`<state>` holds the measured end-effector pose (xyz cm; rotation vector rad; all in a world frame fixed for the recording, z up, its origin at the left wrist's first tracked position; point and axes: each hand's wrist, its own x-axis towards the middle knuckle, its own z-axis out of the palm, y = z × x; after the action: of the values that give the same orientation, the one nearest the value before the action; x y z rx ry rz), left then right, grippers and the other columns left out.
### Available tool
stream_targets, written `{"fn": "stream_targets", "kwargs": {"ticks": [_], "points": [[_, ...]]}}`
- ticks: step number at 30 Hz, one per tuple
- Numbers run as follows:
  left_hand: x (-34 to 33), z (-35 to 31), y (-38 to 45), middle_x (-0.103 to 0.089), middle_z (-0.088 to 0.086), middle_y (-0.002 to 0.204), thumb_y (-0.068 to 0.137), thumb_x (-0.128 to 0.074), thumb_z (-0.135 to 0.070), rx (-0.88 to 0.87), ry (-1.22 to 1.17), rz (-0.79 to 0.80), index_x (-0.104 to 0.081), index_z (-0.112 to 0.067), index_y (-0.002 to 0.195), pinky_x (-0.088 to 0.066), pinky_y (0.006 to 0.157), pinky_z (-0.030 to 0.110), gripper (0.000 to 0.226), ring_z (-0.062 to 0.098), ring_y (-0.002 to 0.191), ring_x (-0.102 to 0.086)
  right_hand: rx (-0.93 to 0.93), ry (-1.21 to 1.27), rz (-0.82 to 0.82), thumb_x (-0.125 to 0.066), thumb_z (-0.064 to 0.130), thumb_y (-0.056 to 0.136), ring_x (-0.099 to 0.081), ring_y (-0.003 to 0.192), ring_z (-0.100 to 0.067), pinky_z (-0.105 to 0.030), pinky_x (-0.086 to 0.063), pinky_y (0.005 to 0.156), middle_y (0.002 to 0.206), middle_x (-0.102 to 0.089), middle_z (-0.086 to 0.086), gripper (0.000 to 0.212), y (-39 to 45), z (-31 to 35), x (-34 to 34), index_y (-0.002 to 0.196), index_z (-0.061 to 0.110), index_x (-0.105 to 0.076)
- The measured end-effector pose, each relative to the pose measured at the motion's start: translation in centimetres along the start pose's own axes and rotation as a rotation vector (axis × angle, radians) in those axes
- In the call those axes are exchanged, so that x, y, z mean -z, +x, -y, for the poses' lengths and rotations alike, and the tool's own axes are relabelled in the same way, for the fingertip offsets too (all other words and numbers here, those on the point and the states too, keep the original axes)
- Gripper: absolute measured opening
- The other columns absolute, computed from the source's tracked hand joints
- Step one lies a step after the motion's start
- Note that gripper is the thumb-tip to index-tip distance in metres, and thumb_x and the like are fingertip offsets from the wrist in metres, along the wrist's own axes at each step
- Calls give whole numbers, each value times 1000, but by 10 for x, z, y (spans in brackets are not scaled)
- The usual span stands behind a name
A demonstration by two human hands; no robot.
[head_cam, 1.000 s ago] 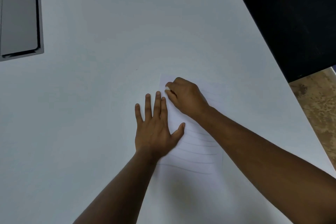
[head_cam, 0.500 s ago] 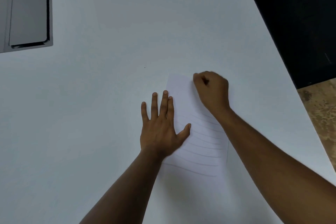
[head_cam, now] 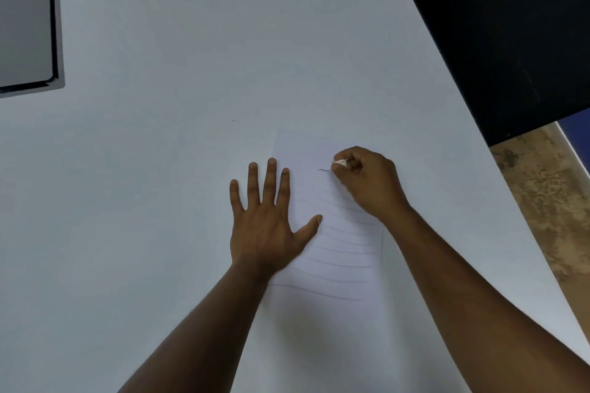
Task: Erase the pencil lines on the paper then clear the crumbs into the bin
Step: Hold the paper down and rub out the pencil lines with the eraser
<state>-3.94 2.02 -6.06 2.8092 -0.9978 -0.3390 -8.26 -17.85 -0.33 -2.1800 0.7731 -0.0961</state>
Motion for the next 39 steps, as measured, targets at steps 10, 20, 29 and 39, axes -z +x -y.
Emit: {"fn": "stream_targets", "kwargs": {"ticks": [10,20,29,39], "points": [[-2,0,0,11,4,172,90,-11,-86,-4,28,1,-4,-20,165,4,123,62,100,30,157,17,536,-498,71,-56,5,94,-57,71,-28,-38,-52,59,83,-57,-11,10,-20,-17,-21,92,2,-65],[0,-2,-2,9,3,172,90,-14,-86,8,16,-12,-7,-19,165,4,124,61,101,28,157,17,413,-301,-75,-48,22,95,-64,77,-24,-31,-53,71,88,-62,-8,30,-7,-21,-10,106,6,-72],[2,-2,-1,13,2,171,91,-16,-86,19,33,7,-2,-20,164,5,124,60,99,27,156,21,528,-478,38,-49,15,97,-58,80,-29,-43,-52,69,90,-59,-11,22,16,-41,3,91,2,-66],[1,-1,-1,10,3,172,91,-15,-86,17,40,4,-4,-20,164,3,124,61,100,28,157,18,655,-281,173,-53,14,97,-62,78,-28,-42,-54,68,88,-62,-11,21,-39,-32,-21,96,1,-69]]}}
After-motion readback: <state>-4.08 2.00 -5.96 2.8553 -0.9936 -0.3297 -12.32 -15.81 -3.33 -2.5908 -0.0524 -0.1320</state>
